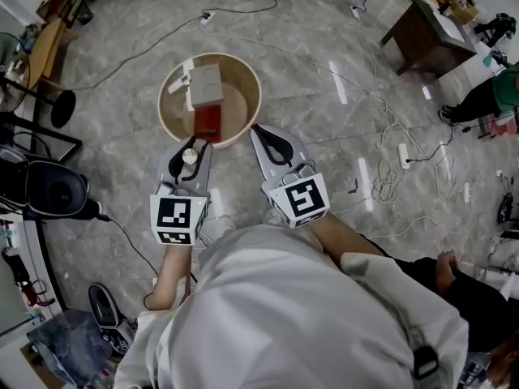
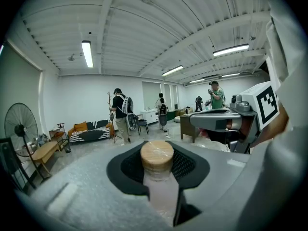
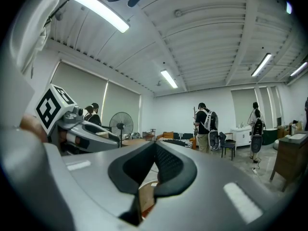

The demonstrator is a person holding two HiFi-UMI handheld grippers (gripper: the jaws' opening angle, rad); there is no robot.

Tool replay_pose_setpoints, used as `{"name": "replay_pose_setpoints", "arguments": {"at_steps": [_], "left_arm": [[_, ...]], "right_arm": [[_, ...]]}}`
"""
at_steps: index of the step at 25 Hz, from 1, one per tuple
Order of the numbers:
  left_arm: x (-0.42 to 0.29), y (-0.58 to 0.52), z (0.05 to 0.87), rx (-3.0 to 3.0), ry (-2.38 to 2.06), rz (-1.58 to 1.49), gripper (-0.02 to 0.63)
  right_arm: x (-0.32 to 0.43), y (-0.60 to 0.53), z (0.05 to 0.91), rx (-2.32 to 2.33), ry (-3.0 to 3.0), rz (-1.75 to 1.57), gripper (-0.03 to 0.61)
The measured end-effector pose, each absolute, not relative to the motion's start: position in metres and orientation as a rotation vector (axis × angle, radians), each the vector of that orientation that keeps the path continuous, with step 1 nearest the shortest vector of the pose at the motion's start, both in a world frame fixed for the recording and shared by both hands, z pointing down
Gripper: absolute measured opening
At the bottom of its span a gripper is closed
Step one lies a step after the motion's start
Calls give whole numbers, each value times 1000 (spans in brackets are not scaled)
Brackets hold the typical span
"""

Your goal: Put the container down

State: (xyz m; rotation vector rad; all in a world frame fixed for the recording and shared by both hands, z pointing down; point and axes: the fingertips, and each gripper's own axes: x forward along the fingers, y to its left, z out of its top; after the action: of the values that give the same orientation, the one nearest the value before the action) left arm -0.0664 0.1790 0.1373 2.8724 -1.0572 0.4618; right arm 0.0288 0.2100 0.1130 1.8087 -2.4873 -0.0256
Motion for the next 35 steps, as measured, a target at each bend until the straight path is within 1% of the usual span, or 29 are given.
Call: {"name": "replay_pose_setpoints", "arguments": {"at_steps": [9,17,26,35], "left_arm": [[-36,182,137,2822,-1167,457,112],[-37,163,161,2758,-1250,473,112],[-43,89,218,2748,-1290,442,112],[-45,6,286,2744,-1258,476,112]], "right_arm": [[60,209,117,1698,-2556,-29,2],[70,184,141,1637,-2579,22,2],[66,103,161,1578,-2556,-31,2],[61,5,206,1550,-2545,37,2]]}}
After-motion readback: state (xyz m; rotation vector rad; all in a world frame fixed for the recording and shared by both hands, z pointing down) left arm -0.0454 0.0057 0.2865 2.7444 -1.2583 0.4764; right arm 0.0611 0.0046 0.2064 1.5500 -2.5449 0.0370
